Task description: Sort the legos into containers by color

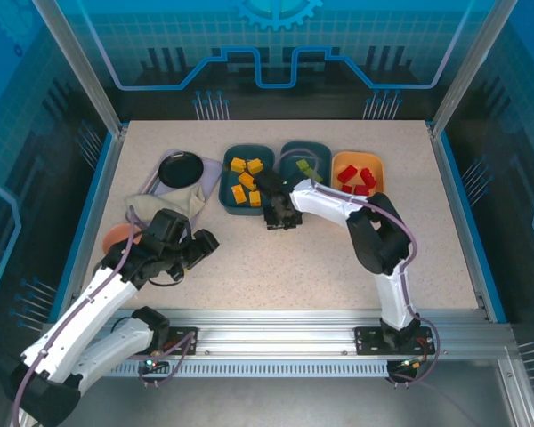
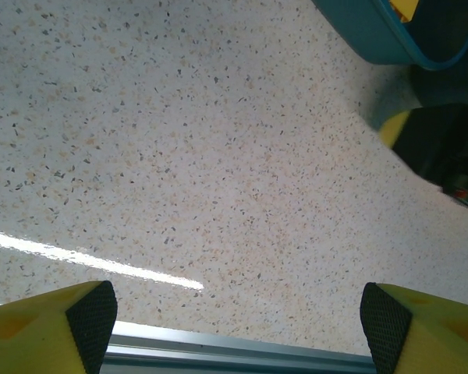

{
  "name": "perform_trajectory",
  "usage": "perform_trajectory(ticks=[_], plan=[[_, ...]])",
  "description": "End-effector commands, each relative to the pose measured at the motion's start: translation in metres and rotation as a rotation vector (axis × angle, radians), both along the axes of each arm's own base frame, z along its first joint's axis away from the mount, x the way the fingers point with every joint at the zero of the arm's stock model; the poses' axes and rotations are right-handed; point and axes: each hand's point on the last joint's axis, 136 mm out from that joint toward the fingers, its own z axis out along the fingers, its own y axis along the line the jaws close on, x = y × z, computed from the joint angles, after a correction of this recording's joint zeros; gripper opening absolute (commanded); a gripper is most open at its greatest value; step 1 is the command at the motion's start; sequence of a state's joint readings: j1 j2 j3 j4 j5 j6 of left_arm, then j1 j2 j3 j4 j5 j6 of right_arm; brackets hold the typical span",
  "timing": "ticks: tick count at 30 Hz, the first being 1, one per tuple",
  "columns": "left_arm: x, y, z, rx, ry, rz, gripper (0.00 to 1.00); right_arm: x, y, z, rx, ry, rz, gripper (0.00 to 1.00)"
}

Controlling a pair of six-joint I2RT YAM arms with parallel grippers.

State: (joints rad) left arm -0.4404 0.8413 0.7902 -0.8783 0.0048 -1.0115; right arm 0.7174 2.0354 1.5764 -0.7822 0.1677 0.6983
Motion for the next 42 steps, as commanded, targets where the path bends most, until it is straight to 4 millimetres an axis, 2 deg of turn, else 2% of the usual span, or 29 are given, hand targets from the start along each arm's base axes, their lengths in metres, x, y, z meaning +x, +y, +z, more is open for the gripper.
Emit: perform_trajectory(ticks=[1, 3, 5, 9, 15, 17, 18, 23, 29, 32, 34, 37, 40, 42], plan=[[0.023, -0.017, 0.029, -0.050, -0.075, -0.048, 0.85, 0.020, -0.022, 0.062, 0.062, -0.112, -0.034, 0.28], [0.039, -0.027, 0.038, -0.059, -0.090, -0.065, 0.85, 0.035, -0.033, 0.077, 0.104, -0.137, -0.052, 0.28], [0.056, -0.037, 0.042, -0.062, -0.088, -0.078, 0.85, 0.056, -0.042, 0.082, 0.153, -0.146, -0.062, 0.28], [0.093, -0.057, 0.048, -0.069, -0.101, -0.101, 0.85, 0.099, -0.048, 0.080, 0.245, -0.131, -0.044, 0.28], [0.148, -0.080, 0.058, -0.031, -0.116, -0.120, 0.85, 0.148, -0.052, 0.058, 0.251, -0.096, -0.044, 0.29], [0.162, -0.085, 0.058, -0.022, -0.115, -0.112, 0.85, 0.159, -0.051, 0.049, 0.255, -0.070, -0.052, 0.29], [0.168, -0.087, 0.055, -0.019, -0.112, -0.109, 0.85, 0.163, -0.051, 0.035, 0.253, -0.041, -0.057, 0.29], [0.190, -0.097, 0.052, -0.022, -0.100, -0.100, 0.84, 0.174, -0.046, 0.010, 0.259, 0.006, -0.077, 0.30], [0.193, -0.099, 0.053, -0.021, -0.099, -0.100, 0.84, 0.179, -0.050, -0.009, 0.265, 0.035, -0.114, 0.38], [0.190, -0.097, 0.053, -0.016, -0.094, -0.098, 0.84, 0.179, -0.050, -0.011, 0.264, 0.037, -0.108, 0.49], [0.186, -0.094, 0.055, -0.012, -0.097, -0.094, 0.84, 0.180, -0.051, -0.003, 0.262, 0.023, -0.106, 0.57], [0.178, -0.085, 0.061, 0.007, -0.106, -0.082, 0.84, 0.181, -0.050, 0.024, 0.281, -0.026, -0.095, 0.64], [0.166, -0.074, 0.068, 0.034, -0.115, -0.073, 0.85, 0.178, -0.052, 0.059, 0.293, -0.091, -0.086, 0.68], [0.154, -0.066, 0.074, 0.046, -0.128, -0.070, 0.90, 0.170, -0.054, 0.094, 0.292, -0.155, -0.073, 0.71]])
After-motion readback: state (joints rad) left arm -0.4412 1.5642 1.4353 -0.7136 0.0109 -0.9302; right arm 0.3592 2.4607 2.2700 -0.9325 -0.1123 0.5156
